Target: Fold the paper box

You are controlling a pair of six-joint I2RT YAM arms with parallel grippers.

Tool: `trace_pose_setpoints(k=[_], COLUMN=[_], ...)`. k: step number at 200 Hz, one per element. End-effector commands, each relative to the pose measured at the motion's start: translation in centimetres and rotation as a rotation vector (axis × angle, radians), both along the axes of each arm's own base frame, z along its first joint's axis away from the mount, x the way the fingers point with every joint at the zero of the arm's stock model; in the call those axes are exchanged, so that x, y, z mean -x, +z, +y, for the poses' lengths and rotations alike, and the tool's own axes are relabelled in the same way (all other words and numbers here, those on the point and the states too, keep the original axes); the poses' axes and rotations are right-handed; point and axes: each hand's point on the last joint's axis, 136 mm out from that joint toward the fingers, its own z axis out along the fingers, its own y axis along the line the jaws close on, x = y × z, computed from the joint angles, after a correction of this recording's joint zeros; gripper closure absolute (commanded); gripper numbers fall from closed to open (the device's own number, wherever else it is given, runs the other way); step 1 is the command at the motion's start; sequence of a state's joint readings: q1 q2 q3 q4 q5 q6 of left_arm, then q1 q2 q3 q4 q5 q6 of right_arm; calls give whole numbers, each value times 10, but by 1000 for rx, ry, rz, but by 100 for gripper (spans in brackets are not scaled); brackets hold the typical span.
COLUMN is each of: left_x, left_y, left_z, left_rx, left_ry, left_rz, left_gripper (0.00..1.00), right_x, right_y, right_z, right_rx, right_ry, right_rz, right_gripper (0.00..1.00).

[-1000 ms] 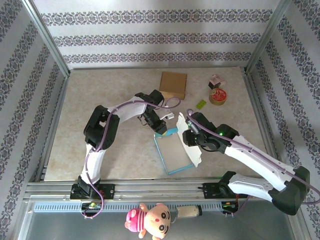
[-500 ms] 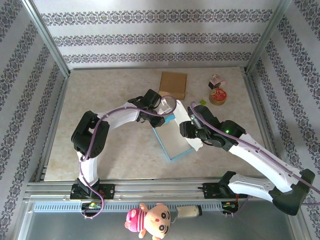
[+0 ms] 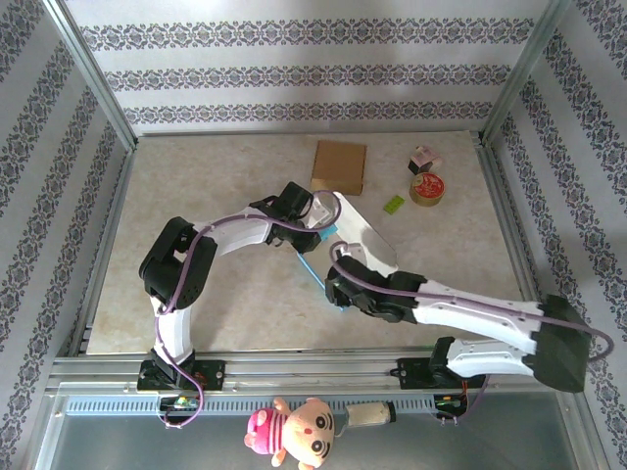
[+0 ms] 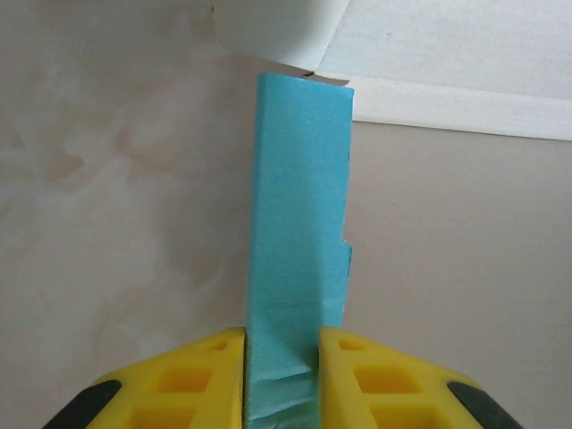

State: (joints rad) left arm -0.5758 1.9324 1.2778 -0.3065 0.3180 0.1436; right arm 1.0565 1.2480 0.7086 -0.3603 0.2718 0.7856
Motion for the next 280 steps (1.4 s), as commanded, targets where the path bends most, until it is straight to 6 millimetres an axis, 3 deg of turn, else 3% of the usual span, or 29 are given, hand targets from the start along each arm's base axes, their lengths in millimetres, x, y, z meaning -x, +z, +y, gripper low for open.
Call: trace_pose_setpoints(k=[1,27,45,81,147,195,227,280], left_x=[2,6,7,6,-2,-3,2,14], left_y=[13,16,16,13,26,3,-7,-11], left_z=[3,2,2,9,22,38,30,17], left_rx=[68,124,163,172,253,233,247,319], left_ry=[28,40,48,63,112,205,194,158], left_rz=[40,91,128,170,186,273,374,484], left_gripper=[73,71,69,65,54,54,54,57], right_x=[-14,-4,0,8,6,1,3,2], right_y=[5,-22,-38,-57,-63,-70,-79,-82], right_z=[33,46,45,38,32,17,12,23], right_rx=[-64,-54,-26,38,100,168,209,205], right_ry=[108,181,200,245,271,232,262,308], right_rz=[-72,1,29,65,58,36,43,53], right_gripper=[58,58,65,68,72,79,84,88])
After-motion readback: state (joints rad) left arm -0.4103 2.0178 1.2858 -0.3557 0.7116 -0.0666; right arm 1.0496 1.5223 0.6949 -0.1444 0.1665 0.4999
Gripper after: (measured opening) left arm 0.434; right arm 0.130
